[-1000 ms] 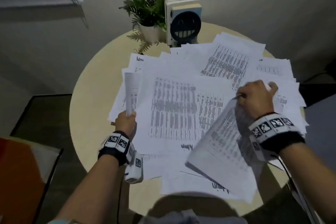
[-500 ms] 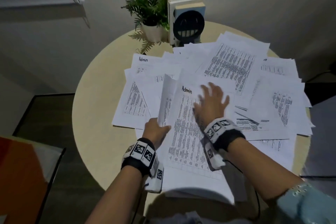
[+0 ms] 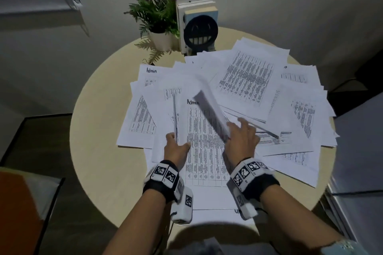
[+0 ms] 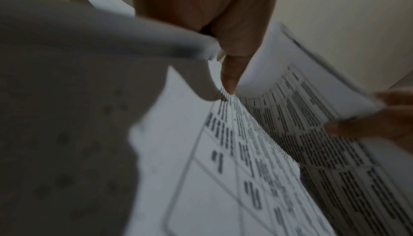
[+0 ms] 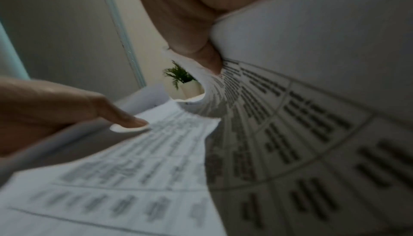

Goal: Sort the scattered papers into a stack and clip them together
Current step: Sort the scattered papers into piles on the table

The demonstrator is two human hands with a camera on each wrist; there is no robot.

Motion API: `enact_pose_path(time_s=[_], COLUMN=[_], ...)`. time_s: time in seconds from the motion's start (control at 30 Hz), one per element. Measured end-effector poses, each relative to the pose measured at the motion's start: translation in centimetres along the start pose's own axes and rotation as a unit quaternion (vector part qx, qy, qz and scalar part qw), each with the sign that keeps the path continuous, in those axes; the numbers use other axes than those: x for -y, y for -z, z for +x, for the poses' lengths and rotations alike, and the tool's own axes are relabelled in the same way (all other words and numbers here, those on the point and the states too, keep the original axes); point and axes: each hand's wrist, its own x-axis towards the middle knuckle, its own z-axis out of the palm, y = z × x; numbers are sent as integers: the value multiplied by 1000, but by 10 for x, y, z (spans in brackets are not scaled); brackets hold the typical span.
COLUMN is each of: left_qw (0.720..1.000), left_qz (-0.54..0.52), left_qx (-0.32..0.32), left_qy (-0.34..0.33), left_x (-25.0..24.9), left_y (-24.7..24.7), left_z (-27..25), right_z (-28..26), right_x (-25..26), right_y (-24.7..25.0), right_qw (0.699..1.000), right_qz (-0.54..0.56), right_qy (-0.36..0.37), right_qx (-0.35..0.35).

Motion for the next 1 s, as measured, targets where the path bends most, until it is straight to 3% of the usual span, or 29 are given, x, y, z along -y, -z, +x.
enact_pose_path(time_s=[0.13, 0.23, 0.33, 0.4, 0.47, 0.53, 0.63, 0.7, 0.8, 0.9, 1.0], left_qw=[999, 984, 964, 938, 922, 911, 874, 850, 842, 850, 862], left_qz=[-50, -176, -256, -334, -371, -362, -342, -335, -329, -319, -285], left_qx=[11, 18, 55, 97, 73, 14, 4, -10, 12, 66, 62], left_qy=[4, 21, 33, 1, -80, -199, -346, -407, -427, -414, -415], left_x=[7, 4, -4, -24, -53, -92, -141, -156, -147, -130, -132], left_y=[1, 8, 25, 39, 50, 65, 86, 98, 103, 104, 100], left_z=[4, 4, -2, -11, -16, -31, -61, -74, -76, -77, -75], right_z=[-22, -15, 0, 6, 10, 15, 20, 17, 4, -6, -6], right_x=[19, 29, 21, 17, 21, 32, 48, 53, 53, 42, 41], right_y=[16, 51, 89, 105, 117, 131, 160, 171, 168, 154, 136], right_qw=[973, 950, 906, 890, 882, 880, 831, 798, 787, 791, 798], right_qz=[177, 287, 414, 446, 462, 463, 525, 564, 579, 580, 576], right_qy=[145, 120, 71, 74, 80, 99, 132, 133, 156, 185, 177], right_qx=[24, 34, 48, 62, 46, -16, -128, -166, -147, -65, -7])
